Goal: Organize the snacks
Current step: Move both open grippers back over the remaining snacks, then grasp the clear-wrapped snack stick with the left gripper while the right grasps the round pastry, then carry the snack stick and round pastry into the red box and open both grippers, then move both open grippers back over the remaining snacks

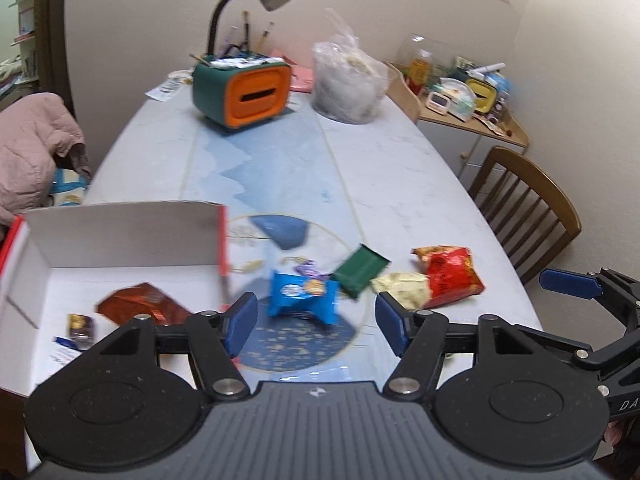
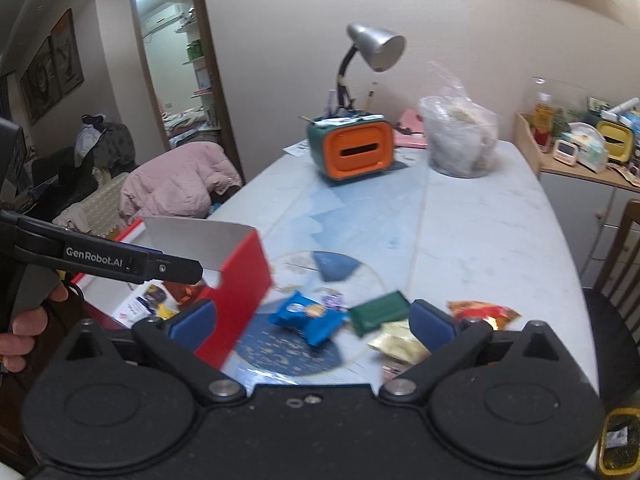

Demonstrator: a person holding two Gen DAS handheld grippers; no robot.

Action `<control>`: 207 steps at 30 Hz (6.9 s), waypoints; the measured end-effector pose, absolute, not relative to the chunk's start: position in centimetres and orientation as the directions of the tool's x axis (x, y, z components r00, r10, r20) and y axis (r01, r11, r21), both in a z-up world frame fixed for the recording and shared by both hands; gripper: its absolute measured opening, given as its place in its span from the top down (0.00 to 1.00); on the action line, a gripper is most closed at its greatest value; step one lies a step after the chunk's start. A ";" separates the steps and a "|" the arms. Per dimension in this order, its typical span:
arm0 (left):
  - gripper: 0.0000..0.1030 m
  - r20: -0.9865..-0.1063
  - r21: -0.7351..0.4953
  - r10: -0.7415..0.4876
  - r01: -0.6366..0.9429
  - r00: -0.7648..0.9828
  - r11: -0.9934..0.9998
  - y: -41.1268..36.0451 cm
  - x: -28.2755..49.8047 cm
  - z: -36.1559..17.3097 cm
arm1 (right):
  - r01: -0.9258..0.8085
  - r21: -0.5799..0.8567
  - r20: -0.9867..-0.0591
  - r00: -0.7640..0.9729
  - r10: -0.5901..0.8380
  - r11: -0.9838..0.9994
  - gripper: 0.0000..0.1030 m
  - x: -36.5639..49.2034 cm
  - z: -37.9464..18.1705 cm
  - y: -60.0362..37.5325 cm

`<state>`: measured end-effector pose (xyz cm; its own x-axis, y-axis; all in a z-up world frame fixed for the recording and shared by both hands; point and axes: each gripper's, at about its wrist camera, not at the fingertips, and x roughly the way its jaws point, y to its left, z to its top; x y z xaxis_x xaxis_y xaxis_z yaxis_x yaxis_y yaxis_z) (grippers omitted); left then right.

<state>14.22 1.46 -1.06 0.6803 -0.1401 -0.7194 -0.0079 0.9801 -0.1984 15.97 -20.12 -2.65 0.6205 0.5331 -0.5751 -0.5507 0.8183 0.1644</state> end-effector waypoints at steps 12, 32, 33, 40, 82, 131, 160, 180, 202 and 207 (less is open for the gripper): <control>0.25 -0.780 -0.203 -0.157 -0.008 0.606 0.979 -6.1 18.2 -6.5 | -0.547 0.103 -0.649 0.596 0.473 0.831 0.00 17.8 -7.7 -26.9; 0.25 -0.890 -0.170 -0.124 -0.068 0.438 0.983 -10.8 24.1 -14.9 | -0.678 0.129 -0.769 0.393 0.504 0.724 0.14 23.5 -16.6 -27.0; 0.25 -0.892 -0.168 -0.122 -0.069 0.434 0.983 -10.9 24.3 -15.0 | -0.681 0.130 -0.769 0.389 0.507 0.720 0.16 23.7 -16.8 -26.9; 0.25 -0.895 -0.160 -0.121 -0.056 0.428 0.986 -12.0 25.1 -15.6 | -0.700 0.156 -0.770 0.355 0.530 0.697 0.24 24.8 -17.8 -26.5; 0.84 -0.887 -0.224 -0.156 -0.110 0.435 0.968 -11.6 22.4 -14.4 | -0.584 0.187 -0.770 0.412 0.487 0.790 0.67 22.7 -16.9 -28.2; 0.84 -0.799 -0.255 -0.054 -0.255 0.599 0.933 13.9 11.0 -2.7 | -0.709 0.165 -0.641 0.451 0.621 0.685 0.67 15.6 -4.6 -6.0; 0.84 -0.896 -0.097 0.077 -0.362 0.437 0.927 27.5 15.2 -9.3 | -0.778 0.156 -0.774 0.287 0.565 0.608 0.66 17.0 -10.6 9.8; 0.84 -0.927 0.042 0.133 -0.256 0.350 0.966 25.5 16.5 -11.7 | -0.749 0.191 -0.820 0.234 0.523 0.634 0.65 18.2 -13.3 11.5; 0.74 -0.905 -0.079 0.055 -0.295 0.421 0.952 25.7 14.2 -9.7 | -0.706 0.220 -0.754 0.314 0.577 0.673 0.39 17.1 -9.8 6.9; 0.74 -0.883 -0.086 0.054 -0.276 0.466 0.957 24.7 13.4 -8.2 | -0.698 0.238 -0.732 0.329 0.597 0.675 0.35 16.7 -8.5 5.5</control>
<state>13.36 24.71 -8.19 0.4656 0.0544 -0.8833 -0.2758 0.9573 -0.0864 16.74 5.46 -8.46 0.3288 0.5972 -0.7316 -0.6981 0.6755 0.2376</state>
